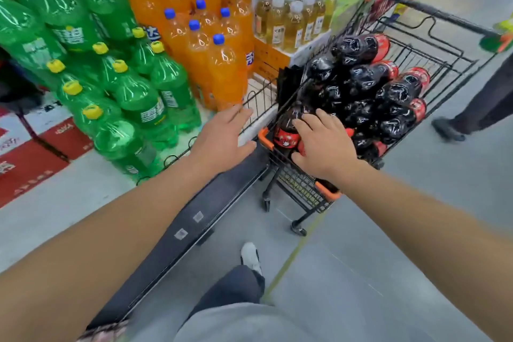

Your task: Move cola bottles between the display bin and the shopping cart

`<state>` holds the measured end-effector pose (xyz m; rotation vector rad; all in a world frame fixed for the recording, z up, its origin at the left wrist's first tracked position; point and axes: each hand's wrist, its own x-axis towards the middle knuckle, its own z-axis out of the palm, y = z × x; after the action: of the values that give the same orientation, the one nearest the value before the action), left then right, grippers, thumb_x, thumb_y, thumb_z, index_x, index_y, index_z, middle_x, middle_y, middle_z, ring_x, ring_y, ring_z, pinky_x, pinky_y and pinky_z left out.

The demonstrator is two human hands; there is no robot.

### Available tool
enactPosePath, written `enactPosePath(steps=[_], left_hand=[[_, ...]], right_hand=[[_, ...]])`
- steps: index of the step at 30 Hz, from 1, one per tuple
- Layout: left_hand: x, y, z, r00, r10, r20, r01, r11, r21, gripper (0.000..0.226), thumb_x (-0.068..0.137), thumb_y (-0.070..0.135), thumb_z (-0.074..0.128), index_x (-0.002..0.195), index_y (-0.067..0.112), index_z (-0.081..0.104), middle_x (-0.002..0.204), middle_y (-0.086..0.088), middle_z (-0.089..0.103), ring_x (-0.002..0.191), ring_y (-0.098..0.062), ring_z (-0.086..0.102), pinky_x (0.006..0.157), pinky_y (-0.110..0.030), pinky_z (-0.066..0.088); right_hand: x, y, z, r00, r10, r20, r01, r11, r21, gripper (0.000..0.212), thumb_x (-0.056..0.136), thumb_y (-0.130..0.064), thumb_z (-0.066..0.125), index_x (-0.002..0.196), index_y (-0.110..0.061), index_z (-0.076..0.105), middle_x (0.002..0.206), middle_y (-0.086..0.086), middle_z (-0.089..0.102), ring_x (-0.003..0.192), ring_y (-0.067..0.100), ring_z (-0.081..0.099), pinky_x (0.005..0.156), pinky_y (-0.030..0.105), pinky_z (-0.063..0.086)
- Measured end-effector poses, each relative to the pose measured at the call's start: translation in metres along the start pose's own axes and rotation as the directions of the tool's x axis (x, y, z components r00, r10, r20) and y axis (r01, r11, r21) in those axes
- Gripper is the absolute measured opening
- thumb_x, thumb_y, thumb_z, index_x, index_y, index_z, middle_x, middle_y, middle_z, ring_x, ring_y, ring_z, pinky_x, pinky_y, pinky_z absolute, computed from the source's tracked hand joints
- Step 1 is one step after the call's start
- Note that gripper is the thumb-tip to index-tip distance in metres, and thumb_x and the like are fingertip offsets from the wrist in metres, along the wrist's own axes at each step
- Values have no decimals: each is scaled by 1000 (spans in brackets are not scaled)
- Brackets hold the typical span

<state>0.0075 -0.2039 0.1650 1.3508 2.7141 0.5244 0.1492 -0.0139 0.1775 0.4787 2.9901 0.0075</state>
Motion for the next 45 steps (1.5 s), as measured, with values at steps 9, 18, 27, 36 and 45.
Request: enactPosePath(steps=[9,18,27,36,45], left_hand=[[109,53,106,982,97,161,-88,994,-60,77,94,44,62,158,19,28,163,-11,28,149,-29,28,121,-43,26],[168,85,183,950,103,295,-81,993,-86,76,93,40,66,156,14,33,160,-16,33,145,-35,34,118,-46,32],[181,112,253,928,-64,367,101,991,-83,73,89,41,62,151,8,41,152,-23,42,137,-41,44,109,-55,41],[182,150,313,932,-256,256,309,931,-194,74,75,24,75,141,5,48,132,-25,58,106,-46,63,89,-54,55],[180,168,329,853,-331,404,501,738,-453,122,65,30,91,160,20,16,162,-9,27,145,-27,32,117,-42,34]], right_hand=[[36,118,51,974,142,175,-149,988,29,74,98,-46,55,161,-20,25,166,5,26,158,33,11,128,50,12],[82,191,94,931,131,339,-159,986,55,75,97,-47,55,160,-19,26,165,5,28,157,33,13,127,48,16],[129,249,136,891,-19,454,-49,989,138,74,98,-38,60,160,-18,25,160,5,32,145,33,33,114,46,39],[175,275,180,860,-160,484,97,984,152,33,103,-35,56,130,-18,47,126,11,50,103,44,60,75,44,46],[162,277,170,891,-277,359,72,868,491,21,83,-24,77,94,-13,62,82,-2,67,83,22,62,77,35,50]])
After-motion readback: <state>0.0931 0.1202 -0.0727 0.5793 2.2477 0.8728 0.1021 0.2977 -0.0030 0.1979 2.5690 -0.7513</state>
